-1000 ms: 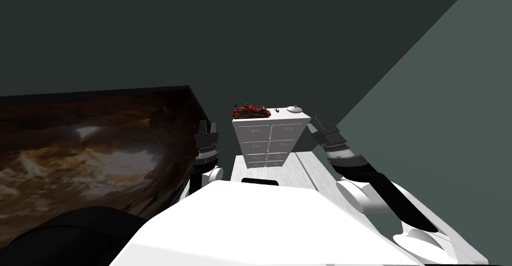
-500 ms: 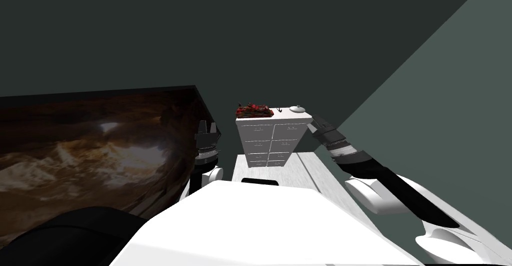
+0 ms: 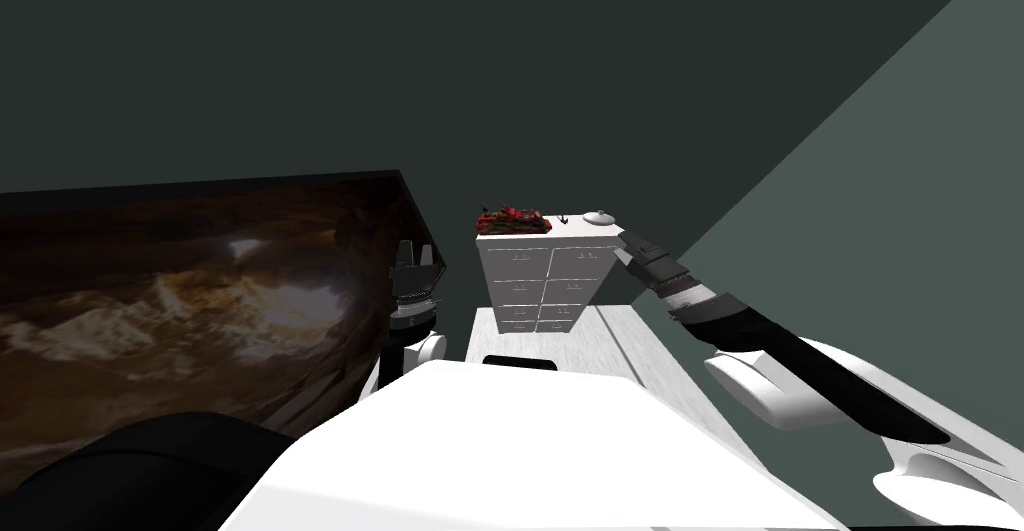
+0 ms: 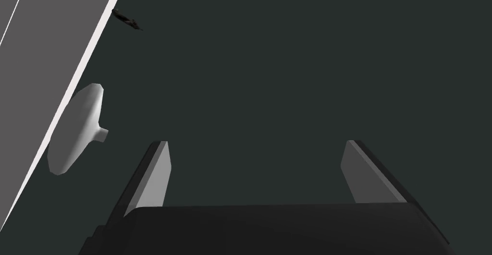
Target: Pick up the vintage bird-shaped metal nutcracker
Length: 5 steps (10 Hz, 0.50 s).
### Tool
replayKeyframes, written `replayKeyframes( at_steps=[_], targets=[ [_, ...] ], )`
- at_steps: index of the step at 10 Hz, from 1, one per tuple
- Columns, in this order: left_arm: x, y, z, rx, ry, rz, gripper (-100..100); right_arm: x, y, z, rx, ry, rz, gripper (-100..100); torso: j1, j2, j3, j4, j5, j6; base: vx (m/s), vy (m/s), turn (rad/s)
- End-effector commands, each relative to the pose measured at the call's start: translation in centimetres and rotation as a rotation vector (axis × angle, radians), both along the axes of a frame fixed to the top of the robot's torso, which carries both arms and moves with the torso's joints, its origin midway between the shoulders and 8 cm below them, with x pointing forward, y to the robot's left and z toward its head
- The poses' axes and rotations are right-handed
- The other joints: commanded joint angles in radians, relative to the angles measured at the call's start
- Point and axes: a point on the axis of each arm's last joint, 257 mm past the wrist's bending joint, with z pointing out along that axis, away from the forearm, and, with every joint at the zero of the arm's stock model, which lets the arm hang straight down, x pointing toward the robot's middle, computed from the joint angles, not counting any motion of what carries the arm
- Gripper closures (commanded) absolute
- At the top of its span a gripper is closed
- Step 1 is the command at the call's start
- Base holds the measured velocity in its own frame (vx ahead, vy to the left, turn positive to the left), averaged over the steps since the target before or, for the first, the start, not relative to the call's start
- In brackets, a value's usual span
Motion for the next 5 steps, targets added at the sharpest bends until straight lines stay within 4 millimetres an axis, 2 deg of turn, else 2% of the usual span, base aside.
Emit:
replayKeyframes(
  at_steps=[1,3,4,5],
  targets=[
    [0.0,0.0,0.0,0.000,0.000,0.000,0,0.6,-1.1,-0.5,-0.038,0.047,-0.020,-100,0.000,0.000,0.000,0.000,0.000,0.000,-0.013,0.024,0.090],
    [0.0,0.0,0.0,0.000,0.000,0.000,0,0.7,-0.5,-0.6,-0.068,0.054,-0.001,-100,0.000,0.000,0.000,0.000,0.000,0.000,-0.011,0.014,0.025],
    [0.0,0.0,0.0,0.000,0.000,0.000,0,1.2,-1.7,-1.2,-0.101,0.099,-0.026,-100,0.000,0.000,0.000,0.000,0.000,0.000,-0.011,0.020,0.094],
    [0.0,0.0,0.0,0.000,0.000,0.000,0,1.3,-1.2,-1.2,-0.124,0.104,-0.012,-100,0.000,0.000,0.000,0.000,0.000,0.000,-0.009,0.020,0.062]
  ],
)
